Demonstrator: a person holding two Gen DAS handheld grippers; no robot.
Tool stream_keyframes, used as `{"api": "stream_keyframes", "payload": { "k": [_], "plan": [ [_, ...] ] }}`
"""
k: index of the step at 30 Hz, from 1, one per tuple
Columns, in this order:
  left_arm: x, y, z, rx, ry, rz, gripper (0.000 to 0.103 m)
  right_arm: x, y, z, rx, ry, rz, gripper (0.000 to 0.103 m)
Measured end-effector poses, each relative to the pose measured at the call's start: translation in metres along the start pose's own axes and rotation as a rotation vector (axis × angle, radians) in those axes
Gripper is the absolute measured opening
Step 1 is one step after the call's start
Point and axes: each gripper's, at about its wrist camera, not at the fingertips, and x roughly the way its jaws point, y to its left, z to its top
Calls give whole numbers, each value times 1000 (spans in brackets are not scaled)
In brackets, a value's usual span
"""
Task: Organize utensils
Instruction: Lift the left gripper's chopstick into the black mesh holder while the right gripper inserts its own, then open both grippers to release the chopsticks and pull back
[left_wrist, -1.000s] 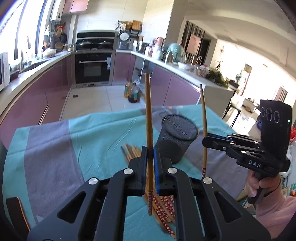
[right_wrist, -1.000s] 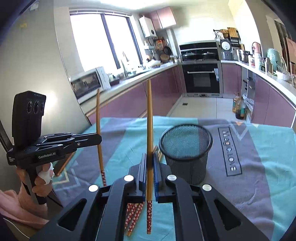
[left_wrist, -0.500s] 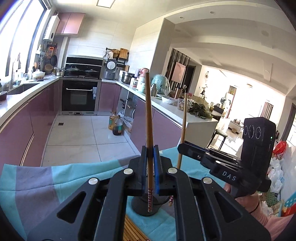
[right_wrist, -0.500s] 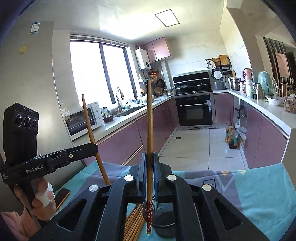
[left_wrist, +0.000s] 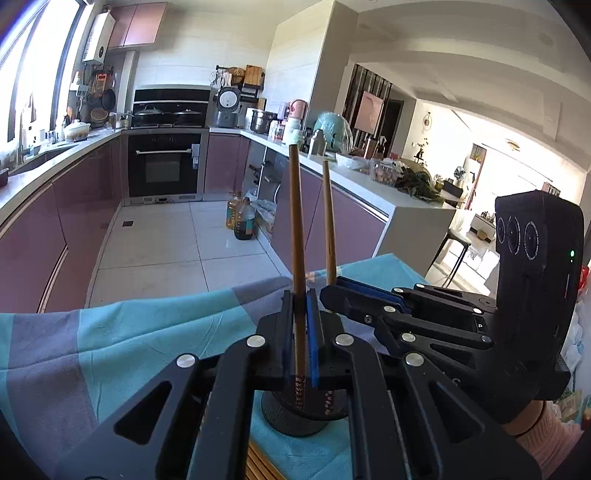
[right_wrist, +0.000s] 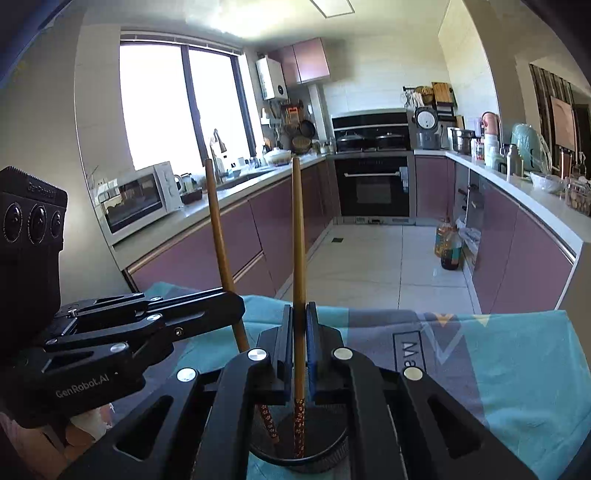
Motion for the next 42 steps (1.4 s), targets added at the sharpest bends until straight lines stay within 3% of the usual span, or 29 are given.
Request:
{"api": "stream_keyframes", "payload": {
  "k": [3,11,16,23,27,30,37,42],
  "plan": [
    [20,8,-14,0,46,-3,8,14,-1,-7,-1,75,1,6],
    [51,28,-25,2,88,17,8,26,2,-12,-3,126,-18,6],
    [62,33,-23,-6,91,32,21,29,2,-15,24,133,-30,7],
    [25,47,-33,11,6,109,35,-3,1,-17,25,46,-50,23],
    [-6,58,-50,24,-13,150,45,-41,16,-26,-17,-16,24,30],
    [-20,70,-74,32,22,178,47,-58,34,-41,-71,-13,74,37],
    [-19,98,-129,18,178,222,47,-30,50,-86,-57,152,132,37],
    [-8,107,-156,1,246,232,47,2,45,-111,5,256,110,36]
  ]
}}
